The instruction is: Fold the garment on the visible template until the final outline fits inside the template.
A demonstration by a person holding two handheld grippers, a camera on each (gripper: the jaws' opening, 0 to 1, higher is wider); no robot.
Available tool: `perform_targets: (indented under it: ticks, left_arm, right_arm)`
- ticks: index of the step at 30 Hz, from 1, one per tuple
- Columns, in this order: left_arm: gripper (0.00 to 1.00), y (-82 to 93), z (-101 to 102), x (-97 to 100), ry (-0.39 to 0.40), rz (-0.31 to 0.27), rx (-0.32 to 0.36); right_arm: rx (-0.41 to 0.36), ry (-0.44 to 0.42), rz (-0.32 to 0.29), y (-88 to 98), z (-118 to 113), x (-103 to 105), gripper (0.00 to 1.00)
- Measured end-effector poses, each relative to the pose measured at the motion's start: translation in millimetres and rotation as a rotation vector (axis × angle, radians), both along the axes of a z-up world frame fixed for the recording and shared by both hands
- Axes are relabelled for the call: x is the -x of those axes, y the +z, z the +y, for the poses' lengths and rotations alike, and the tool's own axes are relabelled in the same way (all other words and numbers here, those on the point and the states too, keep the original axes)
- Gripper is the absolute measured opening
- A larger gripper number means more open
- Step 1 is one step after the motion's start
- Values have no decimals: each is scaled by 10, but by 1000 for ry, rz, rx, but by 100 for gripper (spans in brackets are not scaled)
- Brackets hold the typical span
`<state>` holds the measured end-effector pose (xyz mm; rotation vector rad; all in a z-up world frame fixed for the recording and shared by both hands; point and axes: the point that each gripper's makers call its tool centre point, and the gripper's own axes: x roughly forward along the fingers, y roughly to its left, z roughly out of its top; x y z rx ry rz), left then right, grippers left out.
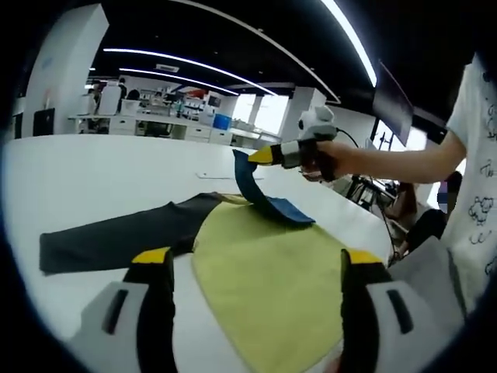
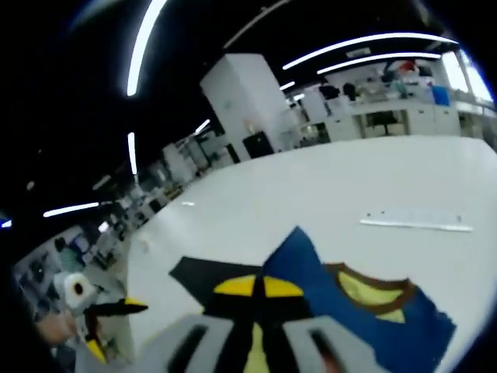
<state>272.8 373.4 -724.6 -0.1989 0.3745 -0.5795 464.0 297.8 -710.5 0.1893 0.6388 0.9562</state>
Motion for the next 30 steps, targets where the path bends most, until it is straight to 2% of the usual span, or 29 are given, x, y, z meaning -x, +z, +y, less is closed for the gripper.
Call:
perform_targets:
  ticks: [5,9,14,15,20,25,29,30]
  left_arm:
    - [86,-45,35,-10,-6,12,-19]
    - [85,-65,80,-3,2,17,-17]
    - [85,-103,103,20,12,27,-7]
    - [85,-122,104,32,14,34,-5]
    - [85,-155,120,60,20,45,-4]
    - [85,-165,122,65,26,49,1]
    - [85,-159,102,71,27,47,4]
    - [85,-156,103,70,28,46,6]
  right_arm:
    - [21,43,11,-146,247,96,0]
    - [55,65,32,-360,368,98,0]
    - [97,81,50,-601,412,172,0]
    - [108,84,80,-734,410,186,0]
    - [149,109,101,-947,433,272,0]
    - [181,121,110,-1057,454,312,0]
    - [192,121,79,-1040,426,294,0]
    - [191,128,71,-1028,416,302,4]
